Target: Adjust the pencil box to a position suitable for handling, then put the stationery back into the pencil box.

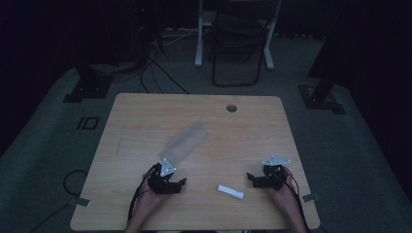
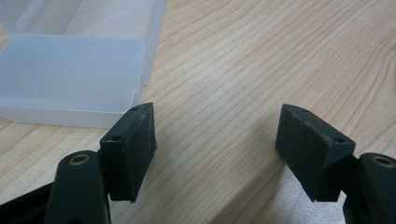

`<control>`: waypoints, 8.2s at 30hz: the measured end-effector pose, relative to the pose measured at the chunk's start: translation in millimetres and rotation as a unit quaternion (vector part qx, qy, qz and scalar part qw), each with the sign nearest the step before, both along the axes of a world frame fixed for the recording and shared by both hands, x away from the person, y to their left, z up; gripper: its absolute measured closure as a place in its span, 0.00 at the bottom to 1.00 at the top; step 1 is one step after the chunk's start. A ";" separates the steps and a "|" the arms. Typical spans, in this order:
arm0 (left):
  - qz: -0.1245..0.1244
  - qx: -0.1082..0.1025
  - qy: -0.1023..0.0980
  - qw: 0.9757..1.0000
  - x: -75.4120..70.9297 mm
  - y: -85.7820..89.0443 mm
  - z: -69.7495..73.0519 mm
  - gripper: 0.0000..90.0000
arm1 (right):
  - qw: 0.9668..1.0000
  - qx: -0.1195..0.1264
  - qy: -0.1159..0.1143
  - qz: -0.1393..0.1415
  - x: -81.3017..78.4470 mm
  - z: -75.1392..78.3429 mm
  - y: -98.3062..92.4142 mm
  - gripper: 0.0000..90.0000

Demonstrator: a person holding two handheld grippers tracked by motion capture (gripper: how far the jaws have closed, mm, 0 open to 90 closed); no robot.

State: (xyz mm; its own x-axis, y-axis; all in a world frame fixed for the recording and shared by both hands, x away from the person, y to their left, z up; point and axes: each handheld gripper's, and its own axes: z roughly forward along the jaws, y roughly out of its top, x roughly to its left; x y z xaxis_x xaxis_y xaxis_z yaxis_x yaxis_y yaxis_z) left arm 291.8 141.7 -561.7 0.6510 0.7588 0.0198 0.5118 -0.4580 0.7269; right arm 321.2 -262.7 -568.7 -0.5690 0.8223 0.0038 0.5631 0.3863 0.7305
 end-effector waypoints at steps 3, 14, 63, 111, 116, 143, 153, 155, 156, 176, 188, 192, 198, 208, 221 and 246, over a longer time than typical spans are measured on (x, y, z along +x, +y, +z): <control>0.003 -0.001 -0.001 1.000 -1.8 -0.5 0.0 0.34 | 1.000 0.000 0.000 0.000 -0.1 0.0 0.0 0.13; -0.004 -0.002 -0.003 1.000 -4.3 -0.6 0.8 0.44 | 1.000 0.000 0.001 0.001 -0.7 0.0 0.1 0.13; 0.020 -0.001 -0.074 0.997 3.0 10.2 56.8 0.53 | 1.000 0.001 0.001 0.001 -2.0 0.0 0.0 0.13; 0.053 0.055 -0.070 0.995 90.1 4.0 56.1 0.88 | 1.000 0.001 0.001 0.001 -2.0 0.0 0.0 0.13; 0.029 0.064 -0.076 0.995 85.8 -6.3 57.4 0.91 | 1.000 0.001 0.001 0.001 -2.0 0.0 0.0 0.13; -0.036 0.057 -0.098 0.993 72.0 -37.2 58.2 0.84 | 1.000 0.001 0.001 0.001 -2.0 0.0 0.0 0.13; -0.035 0.057 -0.104 0.992 69.0 -38.6 60.6 0.80 | 1.000 0.001 0.001 0.001 -2.0 0.0 0.0 0.13; -0.032 0.059 -0.106 0.992 67.5 -36.8 61.8 0.77 | 1.000 0.001 0.001 0.001 -2.0 0.0 0.0 0.13; -0.031 0.056 -0.107 0.992 66.6 -35.9 61.9 0.76 | 1.000 0.001 0.001 0.001 -2.0 0.0 0.0 0.13; -0.081 -0.013 -0.092 0.992 22.8 -35.5 85.7 0.58 | 1.000 0.001 0.001 0.001 -2.0 0.0 0.0 0.13; -0.137 -0.028 -0.075 0.987 11.8 -61.4 80.9 0.55 | 1.000 0.002 0.001 0.001 -2.0 0.0 0.0 0.13; -0.151 -0.027 -0.073 0.985 9.9 -69.1 78.7 0.54 | 1.000 0.001 0.001 0.001 -2.0 0.0 0.0 0.13; -0.173 -0.023 -0.067 0.982 6.3 -80.5 72.7 0.52 | 1.000 0.001 0.001 0.001 -2.0 0.0 0.0 0.13; -0.202 -0.011 -0.052 0.978 3.1 -98.8 58.0 0.51 | 1.000 0.001 0.001 0.001 -2.0 0.0 -0.1 0.13; -0.267 -0.008 -0.030 0.963 1.4 -127.4 39.8 0.49 | 1.000 0.000 0.000 -0.001 -1.5 0.0 -2.5 0.13; -0.307 0.022 -0.009 0.951 1.1 -158.1 10.9 0.55 | 1.000 0.000 -0.001 -0.001 -1.3 -0.1 -3.3 0.13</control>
